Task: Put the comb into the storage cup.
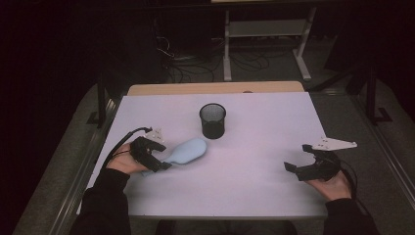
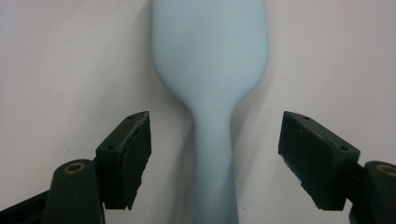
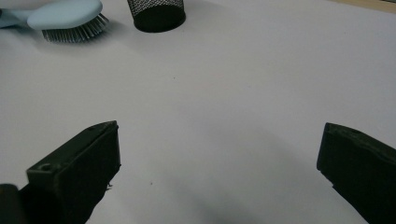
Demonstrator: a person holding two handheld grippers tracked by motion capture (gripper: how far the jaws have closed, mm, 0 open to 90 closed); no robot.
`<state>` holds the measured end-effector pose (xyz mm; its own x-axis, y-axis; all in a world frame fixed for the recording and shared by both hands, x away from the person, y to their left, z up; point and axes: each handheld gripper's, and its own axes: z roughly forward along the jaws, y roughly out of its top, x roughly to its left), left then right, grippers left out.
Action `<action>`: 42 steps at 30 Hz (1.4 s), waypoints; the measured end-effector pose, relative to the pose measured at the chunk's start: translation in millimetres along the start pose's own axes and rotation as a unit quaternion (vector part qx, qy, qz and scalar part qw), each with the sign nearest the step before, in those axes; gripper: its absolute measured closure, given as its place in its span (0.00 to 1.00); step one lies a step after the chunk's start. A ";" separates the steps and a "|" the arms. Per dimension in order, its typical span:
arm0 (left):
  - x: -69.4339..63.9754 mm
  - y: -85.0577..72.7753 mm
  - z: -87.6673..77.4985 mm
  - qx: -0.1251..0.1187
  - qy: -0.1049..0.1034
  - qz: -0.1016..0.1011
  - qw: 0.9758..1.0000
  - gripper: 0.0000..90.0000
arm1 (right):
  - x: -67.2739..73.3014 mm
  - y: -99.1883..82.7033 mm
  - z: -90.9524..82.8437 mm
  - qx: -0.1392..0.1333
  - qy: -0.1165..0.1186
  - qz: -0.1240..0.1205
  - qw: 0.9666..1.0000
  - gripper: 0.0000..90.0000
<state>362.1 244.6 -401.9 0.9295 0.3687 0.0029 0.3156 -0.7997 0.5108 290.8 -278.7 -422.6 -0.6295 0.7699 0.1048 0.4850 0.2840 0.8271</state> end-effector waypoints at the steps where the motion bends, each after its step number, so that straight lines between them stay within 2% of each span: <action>1: -0.4 0.3 1.3 0.002 0.002 0.002 1.000 0.29 | 0.4 0.0 0.1 0.000 0.000 -0.002 1.000 0.00; 5: 0.1 1.4 6.0 0.009 -0.001 0.008 1.000 0.29 | 0.7 0.5 -0.7 -0.002 0.000 -0.002 1.000 0.00; 11: 1.4 0.4 13.7 0.023 -0.004 0.007 1.000 0.31 | 0.9 0.3 -0.5 -0.001 0.001 -0.002 1.000 0.00; 15: 2.9 -0.5 15.9 0.022 -0.010 0.006 1.000 0.34 | 0.8 0.2 -0.2 -0.001 0.000 -0.003 1.000 0.00; 21: 3.4 -0.4 17.6 0.025 -0.011 0.011 1.000 0.44 | 0.9 0.3 -0.4 -0.001 0.000 -0.003 1.000 0.00; 27: 5.4 -1.6 20.6 0.024 -0.007 -0.001 1.000 0.55 | 0.9 0.4 -0.7 -0.001 0.000 -0.003 1.000 0.00; 34: 4.8 -0.1 22.7 0.025 0.002 0.007 1.000 0.65 | 0.5 0.4 0.0 -0.001 -0.001 -0.004 1.000 0.00; 42: 3.7 1.6 28.2 0.039 -0.011 0.015 0.999 0.74 | 0.6 0.5 0.0 -0.001 -0.001 -0.004 1.000 0.00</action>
<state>371.5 231.4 -425.3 0.9425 0.3343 -0.0011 0.3004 -0.8456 0.4413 290.7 -278.0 -422.1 -0.6318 0.7691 0.0969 0.4794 0.2894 0.8285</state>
